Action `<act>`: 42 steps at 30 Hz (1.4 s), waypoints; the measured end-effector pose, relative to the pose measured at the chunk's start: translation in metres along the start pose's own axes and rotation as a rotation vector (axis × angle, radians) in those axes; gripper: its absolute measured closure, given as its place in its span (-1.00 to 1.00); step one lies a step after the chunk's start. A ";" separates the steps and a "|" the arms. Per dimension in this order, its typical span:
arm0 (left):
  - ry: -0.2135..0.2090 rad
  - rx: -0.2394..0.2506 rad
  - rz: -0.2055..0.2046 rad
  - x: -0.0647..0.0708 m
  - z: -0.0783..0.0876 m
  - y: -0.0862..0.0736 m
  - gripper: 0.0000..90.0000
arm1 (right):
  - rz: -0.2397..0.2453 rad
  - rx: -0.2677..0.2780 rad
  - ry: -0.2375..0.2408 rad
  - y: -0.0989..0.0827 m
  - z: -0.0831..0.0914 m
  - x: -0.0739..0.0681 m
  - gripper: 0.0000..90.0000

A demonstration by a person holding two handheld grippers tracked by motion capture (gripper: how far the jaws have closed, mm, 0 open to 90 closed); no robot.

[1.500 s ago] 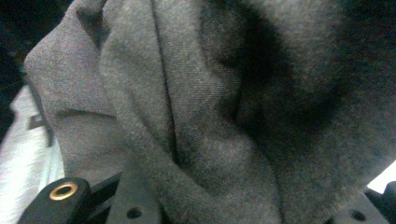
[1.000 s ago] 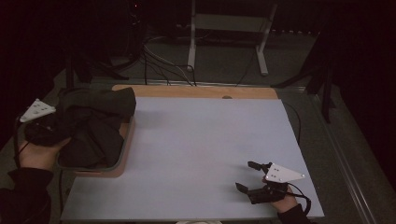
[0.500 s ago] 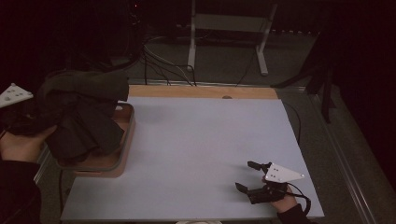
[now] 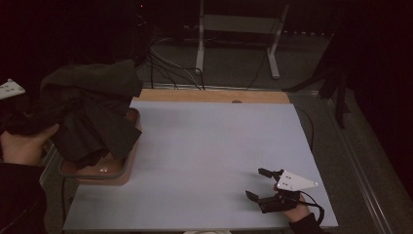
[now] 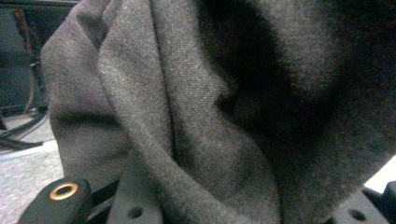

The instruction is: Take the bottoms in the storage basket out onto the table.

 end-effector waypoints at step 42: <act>-0.243 -0.069 -0.115 0.088 -0.090 0.031 0.41 | 0.007 0.005 0.000 0.001 0.002 0.000 -0.77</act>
Point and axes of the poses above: each handheld gripper's, and its own axes: z roughly backward along the jaws, y roughly out of its top, x roughly to its right, the point moved 8 cm from there along -z, roughly forward along the jaws, and after that the axes turned 3 degrees about -y, right-handed, at the moved point
